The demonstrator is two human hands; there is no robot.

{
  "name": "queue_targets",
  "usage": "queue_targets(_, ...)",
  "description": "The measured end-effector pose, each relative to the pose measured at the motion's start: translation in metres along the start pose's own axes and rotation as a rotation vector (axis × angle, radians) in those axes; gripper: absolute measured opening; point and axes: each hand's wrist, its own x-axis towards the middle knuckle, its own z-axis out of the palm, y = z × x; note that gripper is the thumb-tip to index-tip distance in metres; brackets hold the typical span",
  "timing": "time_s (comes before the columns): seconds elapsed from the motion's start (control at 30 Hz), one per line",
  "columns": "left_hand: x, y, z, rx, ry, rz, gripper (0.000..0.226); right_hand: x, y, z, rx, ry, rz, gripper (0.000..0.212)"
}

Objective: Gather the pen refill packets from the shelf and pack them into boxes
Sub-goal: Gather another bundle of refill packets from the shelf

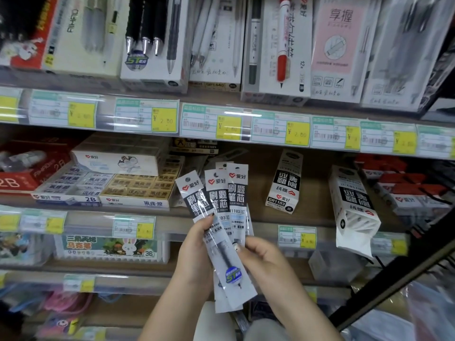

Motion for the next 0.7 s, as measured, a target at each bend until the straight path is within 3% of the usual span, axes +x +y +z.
queue_targets(0.27,0.0,-0.002,-0.004,0.055,0.052,-0.001,0.044,-0.002,-0.001,0.0,-0.038,-0.061,0.018,0.029)
queue_targets(0.4,0.0,-0.004,-0.008,0.138,0.047,-0.015,0.05,-0.003,-0.004,-0.002,-0.089,-0.105,0.018,0.02)
queue_targets(0.7,-0.001,0.001,-0.015,0.356,0.047,0.045,0.024,0.0,-0.008,-0.01,-0.397,-0.029,-0.097,0.028)
